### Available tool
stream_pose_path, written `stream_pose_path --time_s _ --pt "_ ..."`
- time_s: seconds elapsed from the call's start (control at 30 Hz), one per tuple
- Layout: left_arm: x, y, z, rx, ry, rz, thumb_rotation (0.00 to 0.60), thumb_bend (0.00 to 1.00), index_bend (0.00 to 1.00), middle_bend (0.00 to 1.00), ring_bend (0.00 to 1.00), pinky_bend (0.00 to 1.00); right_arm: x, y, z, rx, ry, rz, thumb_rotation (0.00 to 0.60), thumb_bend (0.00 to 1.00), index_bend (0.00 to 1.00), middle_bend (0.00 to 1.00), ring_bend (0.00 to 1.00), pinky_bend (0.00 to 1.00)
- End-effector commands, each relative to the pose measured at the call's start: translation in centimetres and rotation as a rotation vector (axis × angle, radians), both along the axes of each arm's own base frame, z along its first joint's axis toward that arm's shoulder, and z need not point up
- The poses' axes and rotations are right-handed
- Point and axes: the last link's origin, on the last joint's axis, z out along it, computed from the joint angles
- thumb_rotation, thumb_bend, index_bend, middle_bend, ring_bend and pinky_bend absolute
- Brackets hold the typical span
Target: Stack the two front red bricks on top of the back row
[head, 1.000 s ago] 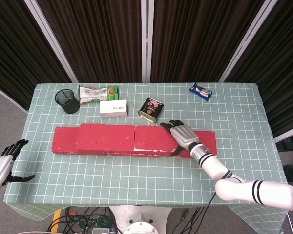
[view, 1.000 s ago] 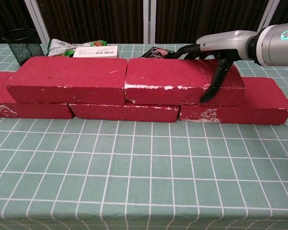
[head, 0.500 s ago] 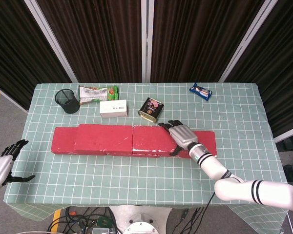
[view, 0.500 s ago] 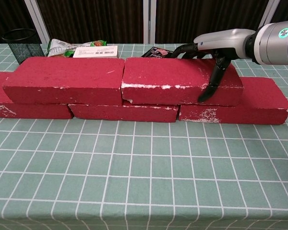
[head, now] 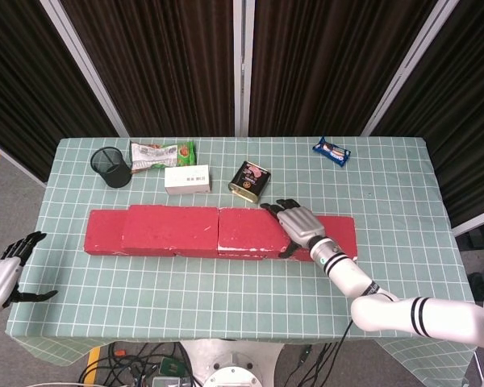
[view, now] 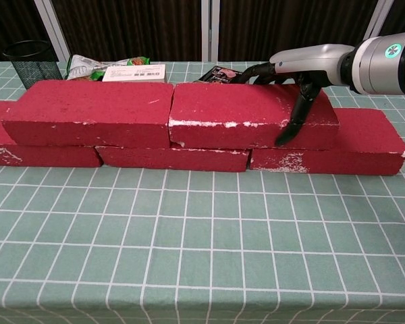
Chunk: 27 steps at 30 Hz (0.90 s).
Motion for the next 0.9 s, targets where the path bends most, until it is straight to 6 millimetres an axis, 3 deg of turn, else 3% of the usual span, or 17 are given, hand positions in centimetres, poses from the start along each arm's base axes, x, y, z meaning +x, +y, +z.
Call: stream_pose_path --time_s 0.03,0.4,0.7,0.9 --pt "0.0 0.0 0.0 0.0 -0.002 0.001 0.6 0.0 0.04 0.0 0.0 0.0 0.0 0.0 -0.1 -0.006 -0.005 -0.006 0.6 0.03 0.01 0.24 0.0 0.0" --pt "-0.1 -0.1 0.1 0.003 -0.006 0.001 0.6 0.0 0.04 0.0 0.0 0.0 0.0 0.1 0.0 -0.011 -0.029 -0.012 0.6 0.0 0.0 0.02 0.0 0.0" --pt "0.0 -0.1 0.1 0.004 -0.007 0.0 0.6 0.0 0.04 0.0 0.0 0.0 0.2 0.4 0.5 -0.009 -0.053 -0.007 0.6 0.0 0.0 0.0 0.0 0.0" --pt "0.2 0.0 0.2 0.009 -0.002 -0.004 0.6 0.0 0.04 0.0 0.0 0.0 0.4 1.4 2.4 -0.035 -0.096 0.012 0.6 0.0 0.0 0.0 0.0 0.0"
